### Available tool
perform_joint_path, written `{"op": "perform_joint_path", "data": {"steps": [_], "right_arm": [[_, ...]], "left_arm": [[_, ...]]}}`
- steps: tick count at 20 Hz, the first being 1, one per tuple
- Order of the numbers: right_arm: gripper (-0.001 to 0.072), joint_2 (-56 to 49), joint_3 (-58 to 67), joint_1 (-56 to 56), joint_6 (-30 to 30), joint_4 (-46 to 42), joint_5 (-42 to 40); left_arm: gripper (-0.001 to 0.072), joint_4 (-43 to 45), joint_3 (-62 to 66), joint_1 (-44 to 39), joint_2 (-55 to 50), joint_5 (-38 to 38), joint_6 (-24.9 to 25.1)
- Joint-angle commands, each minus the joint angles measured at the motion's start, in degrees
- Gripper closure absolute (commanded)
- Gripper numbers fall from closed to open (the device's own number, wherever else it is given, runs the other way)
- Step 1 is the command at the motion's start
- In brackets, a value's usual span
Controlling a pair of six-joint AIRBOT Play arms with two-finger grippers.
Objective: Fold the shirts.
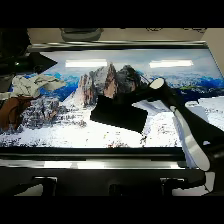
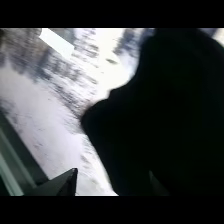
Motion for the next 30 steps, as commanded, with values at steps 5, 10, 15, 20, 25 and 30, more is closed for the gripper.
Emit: {"op": "perform_joint_path", "data": {"steps": [5, 10, 15, 20, 25, 30], "right_arm": [[0.0071, 6.93, -7.87, -19.17, 6.93, -29.00, 19.50], [0.0041, 7.48, -28.15, -19.74, 4.15, -4.74, -1.27], [0.0316, 7.17, -31.06, -18.62, 2.25, 2.86, -4.68], [0.0676, 11.52, -22.64, -21.22, -8.35, 2.08, 2.05], [0.0676, 16.35, -1.27, -35.41, 4.11, -13.44, 10.80], [0.0676, 16.46, 12.76, -47.69, 5.95, -15.34, 23.54]], "left_arm": [[0.0681, 2.97, -2.69, 0.57, 0.72, -0.26, 0.50], [0.0681, 2.97, -2.69, 0.26, 0.72, -0.24, 0.46], [0.0680, 2.97, -2.69, -1.22, 0.50, 1.31, 0.48], [0.0680, 2.97, -2.69, -1.64, 0.24, 1.75, 0.70], [0.0679, 2.97, -2.69, -1.66, 0.15, 1.77, 1.55], [0.0679, 2.99, -2.73, -1.66, -0.33, 1.77, 1.57]]}}
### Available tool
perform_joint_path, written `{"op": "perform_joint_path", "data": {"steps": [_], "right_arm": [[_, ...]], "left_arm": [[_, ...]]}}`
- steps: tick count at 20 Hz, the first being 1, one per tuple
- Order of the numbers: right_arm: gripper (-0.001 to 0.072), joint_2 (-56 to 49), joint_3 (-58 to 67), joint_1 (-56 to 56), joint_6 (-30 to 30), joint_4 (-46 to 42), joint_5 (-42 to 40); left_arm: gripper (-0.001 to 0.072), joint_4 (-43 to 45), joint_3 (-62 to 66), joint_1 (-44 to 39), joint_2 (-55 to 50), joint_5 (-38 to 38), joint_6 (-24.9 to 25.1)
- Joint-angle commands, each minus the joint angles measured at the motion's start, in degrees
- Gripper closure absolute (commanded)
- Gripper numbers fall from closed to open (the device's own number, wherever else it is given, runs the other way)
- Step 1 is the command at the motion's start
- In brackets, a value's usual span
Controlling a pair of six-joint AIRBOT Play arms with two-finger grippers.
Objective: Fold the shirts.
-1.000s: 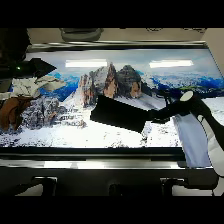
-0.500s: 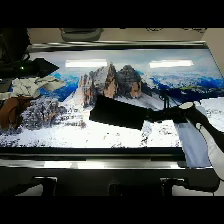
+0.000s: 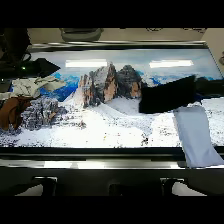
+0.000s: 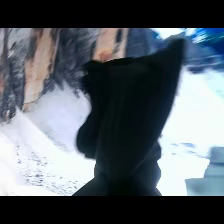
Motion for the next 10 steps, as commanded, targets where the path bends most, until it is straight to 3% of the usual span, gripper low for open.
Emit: {"op": "perform_joint_path", "data": {"steps": [1, 10], "right_arm": [[0.0676, 0.48, 9.77, -7.85, 2.91, -2.49, 9.18], [0.0675, 1.81, 19.17, -15.67, 7.39, -0.35, 16.59]], "left_arm": [[0.0679, 0.04, -0.07, 0.04, -0.39, 0.04, 0.55], [0.0679, 0.02, -0.07, 0.04, -0.79, 0.04, 2.69]]}}
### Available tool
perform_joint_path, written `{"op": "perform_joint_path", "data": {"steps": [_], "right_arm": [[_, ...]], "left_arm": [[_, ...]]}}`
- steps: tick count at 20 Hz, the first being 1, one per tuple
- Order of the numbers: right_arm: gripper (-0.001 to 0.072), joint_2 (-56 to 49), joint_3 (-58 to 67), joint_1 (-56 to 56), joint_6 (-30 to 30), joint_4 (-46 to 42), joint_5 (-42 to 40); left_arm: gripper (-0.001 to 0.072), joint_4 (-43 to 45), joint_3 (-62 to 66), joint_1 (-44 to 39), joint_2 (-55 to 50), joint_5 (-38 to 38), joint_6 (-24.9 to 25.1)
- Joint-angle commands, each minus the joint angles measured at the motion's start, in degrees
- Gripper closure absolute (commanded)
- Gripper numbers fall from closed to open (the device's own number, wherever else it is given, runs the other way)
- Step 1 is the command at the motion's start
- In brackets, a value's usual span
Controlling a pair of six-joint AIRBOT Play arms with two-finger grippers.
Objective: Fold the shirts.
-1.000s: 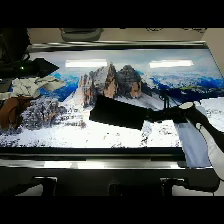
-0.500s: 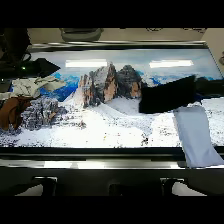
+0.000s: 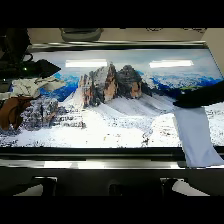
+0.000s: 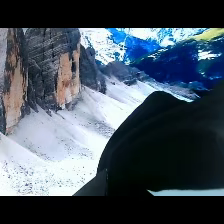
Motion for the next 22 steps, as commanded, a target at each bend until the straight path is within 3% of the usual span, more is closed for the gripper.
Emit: {"op": "perform_joint_path", "data": {"steps": [1, 4, 6, 10, 13, 17, 22], "right_arm": [[0.0675, 1.14, 3.19, -2.80, 1.38, 1.49, 3.34], [0.0675, 2.27, 4.92, -3.87, 1.44, -0.85, 7.13], [0.0674, 2.16, 4.90, -3.87, 1.55, -8.07, 13.64], [0.0674, 2.69, 1.88, -3.87, 1.60, -20.55, 13.81], [0.0674, 5.62, -8.50, -3.87, 0.68, -24.72, 13.81], [0.0674, 12.26, -27.17, -3.93, -2.32, -39.10, 13.88], [0.0674, 12.94, -40.83, -3.93, -3.85, -42.47, 11.50]], "left_arm": [[0.0679, 0.00, 0.00, 0.04, -0.07, 0.04, 1.20], [0.0679, 0.02, 0.00, 0.04, -0.07, 0.02, 1.64], [0.0679, 0.02, 0.00, 0.04, -0.07, 0.02, 1.99], [0.0679, -0.02, 0.00, 0.04, -0.04, -0.04, 2.34], [0.0679, -0.02, 0.00, 0.04, -0.04, -0.07, 2.34], [0.0679, -0.02, 0.00, 0.04, -0.04, -0.61, 2.34], [0.0679, -0.02, 0.00, 0.04, -0.04, -2.45, 2.34]]}}
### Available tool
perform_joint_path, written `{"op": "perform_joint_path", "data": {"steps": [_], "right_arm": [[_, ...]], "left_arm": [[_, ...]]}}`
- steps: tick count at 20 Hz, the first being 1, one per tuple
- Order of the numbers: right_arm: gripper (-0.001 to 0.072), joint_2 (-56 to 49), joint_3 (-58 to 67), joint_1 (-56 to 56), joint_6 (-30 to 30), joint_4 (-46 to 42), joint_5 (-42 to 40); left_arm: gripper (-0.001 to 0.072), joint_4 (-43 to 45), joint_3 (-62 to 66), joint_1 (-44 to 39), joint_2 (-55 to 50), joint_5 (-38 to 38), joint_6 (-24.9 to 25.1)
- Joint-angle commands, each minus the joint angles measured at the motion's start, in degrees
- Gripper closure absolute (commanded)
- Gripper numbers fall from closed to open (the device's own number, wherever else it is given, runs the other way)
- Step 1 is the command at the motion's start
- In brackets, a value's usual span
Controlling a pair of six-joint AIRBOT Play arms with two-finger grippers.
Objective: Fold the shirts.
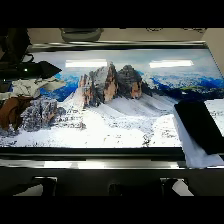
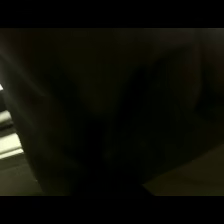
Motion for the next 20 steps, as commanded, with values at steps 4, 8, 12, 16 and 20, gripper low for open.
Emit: {"op": "perform_joint_path", "data": {"steps": [4, 8, 12, 16, 20], "right_arm": [[0.0674, 0.87, -11.15, 0.00, -1.31, -8.72, -2.08], [0.0059, 0.87, -12.39, 0.02, -1.16, -8.83, -3.21], [0.0022, 0.87, -2.95, 0.31, -6.12, -9.35, -9.22], [0.0090, 0.87, 21.86, 0.57, -7.10, 2.86, -30.25], [0.0108, 0.37, 27.12, 14.99, -5.62, 20.94, -32.48]], "left_arm": [[0.0679, 0.00, 0.00, 0.04, 0.02, -0.85, 0.00], [0.0679, -0.02, 0.02, 0.04, 0.02, -0.83, -0.20], [0.0680, -1.16, 3.80, 0.59, 0.26, -3.04, -4.52], [0.0684, 15.32, 20.65, -0.98, 0.42, -2.43, -7.91], [0.0680, 57.20, 18.78, -9.14, -1.77, -12.09, -20.81]]}}
